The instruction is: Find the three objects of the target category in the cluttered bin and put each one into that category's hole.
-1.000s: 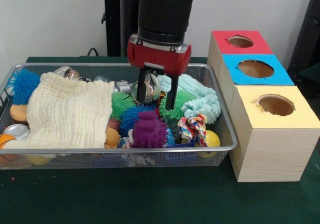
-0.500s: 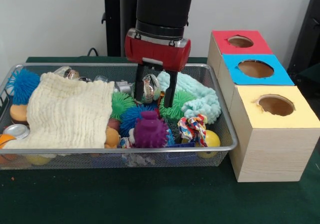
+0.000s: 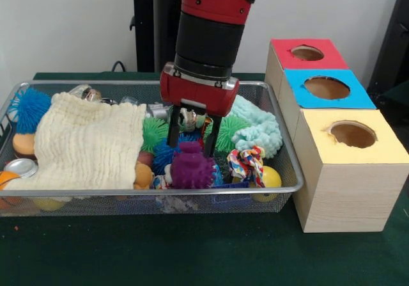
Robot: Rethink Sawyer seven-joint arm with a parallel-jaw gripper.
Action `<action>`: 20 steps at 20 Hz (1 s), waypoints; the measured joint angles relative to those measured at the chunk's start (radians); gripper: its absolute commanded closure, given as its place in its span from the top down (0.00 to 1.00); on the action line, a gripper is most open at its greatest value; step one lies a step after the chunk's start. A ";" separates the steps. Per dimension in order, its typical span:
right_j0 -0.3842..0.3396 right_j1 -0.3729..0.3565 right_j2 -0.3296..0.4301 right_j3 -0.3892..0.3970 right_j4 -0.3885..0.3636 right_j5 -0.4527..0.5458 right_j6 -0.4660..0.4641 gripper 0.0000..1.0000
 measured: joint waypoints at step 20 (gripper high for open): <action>0.054 -0.019 -0.129 0.003 0.073 -0.091 0.000 1.00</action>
